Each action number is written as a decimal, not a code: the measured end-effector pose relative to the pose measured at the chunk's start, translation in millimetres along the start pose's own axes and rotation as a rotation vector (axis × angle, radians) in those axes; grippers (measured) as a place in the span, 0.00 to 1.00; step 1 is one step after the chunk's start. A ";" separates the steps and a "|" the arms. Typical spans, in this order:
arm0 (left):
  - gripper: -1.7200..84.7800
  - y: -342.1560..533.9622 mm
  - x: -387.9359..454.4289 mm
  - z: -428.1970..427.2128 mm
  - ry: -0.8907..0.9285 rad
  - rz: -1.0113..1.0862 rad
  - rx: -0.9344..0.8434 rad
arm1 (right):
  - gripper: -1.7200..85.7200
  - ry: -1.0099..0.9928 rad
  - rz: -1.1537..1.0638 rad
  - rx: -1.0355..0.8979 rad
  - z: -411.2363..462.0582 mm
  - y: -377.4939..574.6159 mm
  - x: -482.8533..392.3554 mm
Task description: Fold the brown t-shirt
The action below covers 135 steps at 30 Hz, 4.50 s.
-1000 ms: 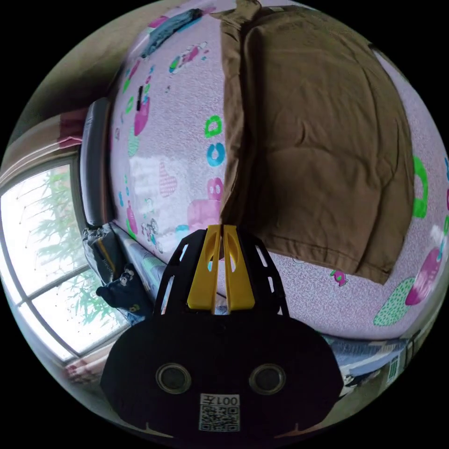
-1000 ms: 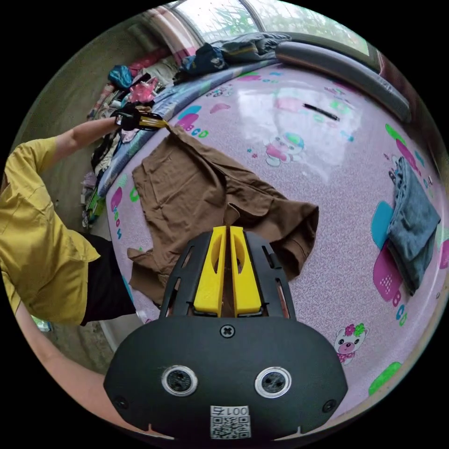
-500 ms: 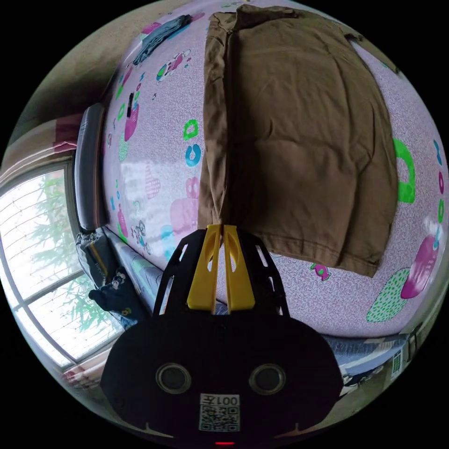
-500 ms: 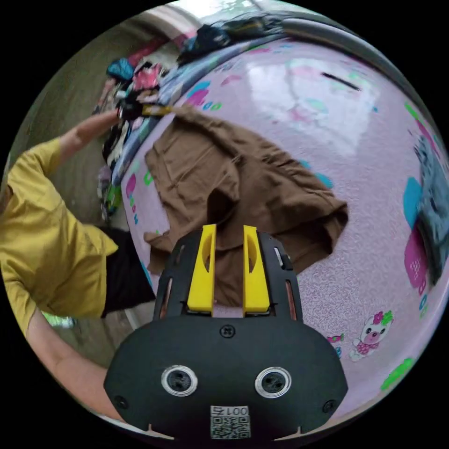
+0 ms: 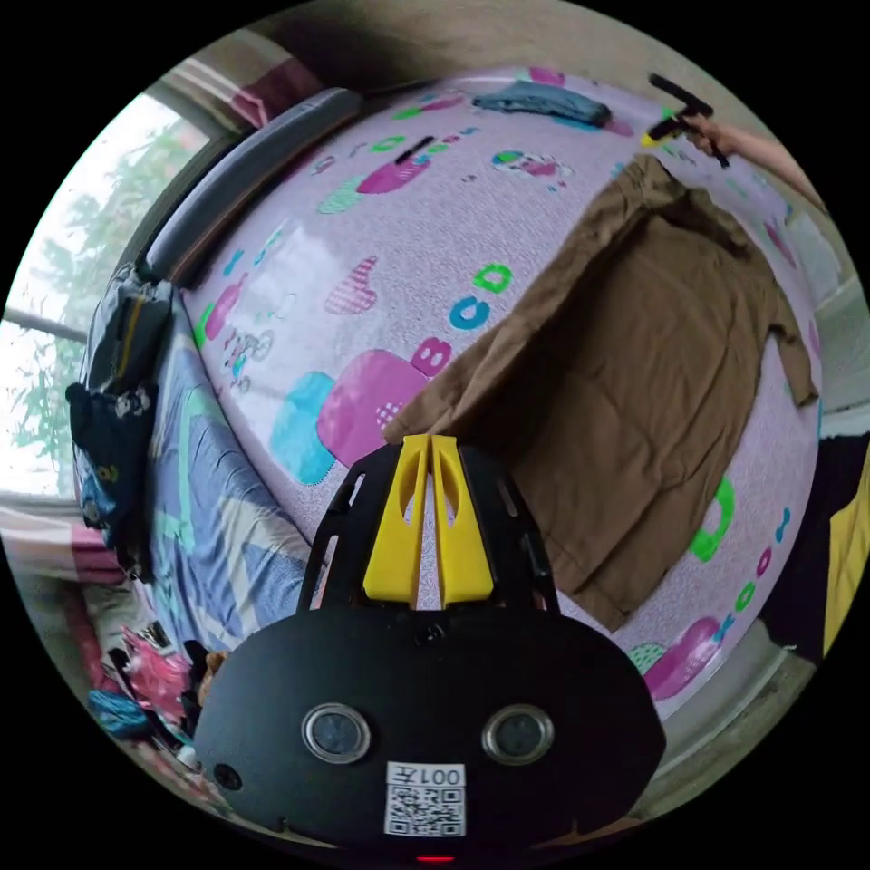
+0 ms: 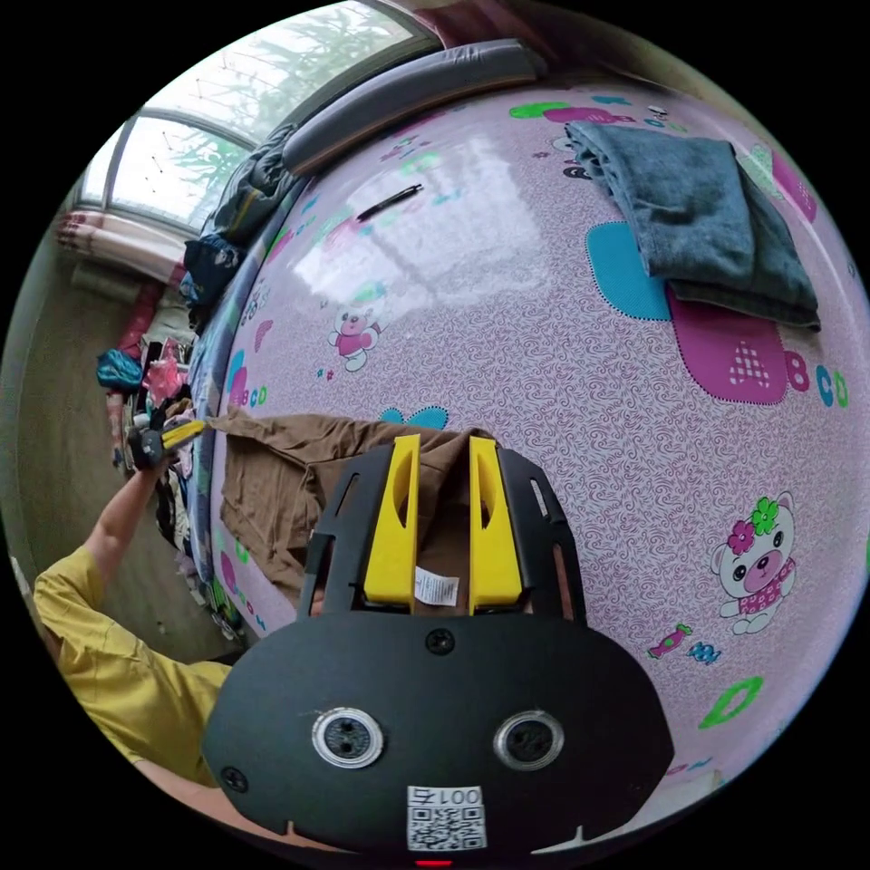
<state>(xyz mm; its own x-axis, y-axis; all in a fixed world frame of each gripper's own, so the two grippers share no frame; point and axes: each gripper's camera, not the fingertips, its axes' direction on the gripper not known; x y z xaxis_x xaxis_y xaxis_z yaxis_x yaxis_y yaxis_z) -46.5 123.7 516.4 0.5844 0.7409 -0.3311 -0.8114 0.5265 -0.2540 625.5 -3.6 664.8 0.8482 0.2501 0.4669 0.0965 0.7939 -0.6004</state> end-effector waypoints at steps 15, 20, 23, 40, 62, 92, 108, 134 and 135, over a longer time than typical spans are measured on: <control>0.00 -33.9 -10.0 42.5 0.001 0.088 -0.091 | 0.13 0.045 -0.021 -0.215 28.4 -25.8 8.3; 0.00 -36.7 -1.2 51.5 -0.004 0.106 -0.089 | 0.12 -0.055 0.061 -0.214 21.7 -12.0 28.3; 0.00 -39.0 3.0 55.8 -0.015 0.098 -0.092 | 0.11 -0.154 0.118 -0.199 27.8 -5.5 37.5; 0.00 -66.7 19.3 72.2 -0.171 -0.083 -0.207 | 0.03 0.051 0.222 0.147 -11.3 62.0 41.9; 0.00 -9.0 58.7 24.9 -0.127 -0.029 -0.125 | 0.06 -0.073 -0.221 -0.028 48.5 138.5 -101.4; 0.07 108.6 226.2 -58.7 -0.036 0.341 -0.047 | 0.15 0.236 -0.830 -0.241 102.6 502.7 -399.0; 0.05 81.3 221.9 -43.9 -0.012 0.479 -0.065 | 0.04 0.453 -0.905 -0.300 129.4 511.5 -441.0; 0.00 -1.1 119.6 -54.4 0.336 0.474 -0.228 | 0.02 0.192 -0.662 -0.130 -70.4 373.7 -353.8; 0.00 -5.6 114.6 -54.3 0.332 0.470 -0.226 | 0.02 0.183 -0.649 -0.088 -80.3 349.5 -342.3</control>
<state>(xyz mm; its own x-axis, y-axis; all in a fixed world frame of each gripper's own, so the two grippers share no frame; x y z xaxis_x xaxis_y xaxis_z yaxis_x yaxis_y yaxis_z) 25.8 183.0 430.6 0.1682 0.6838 -0.7100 -0.9812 0.0470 -0.1872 410.7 143.7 243.0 0.6779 -0.3657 0.6378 0.6512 0.7013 -0.2900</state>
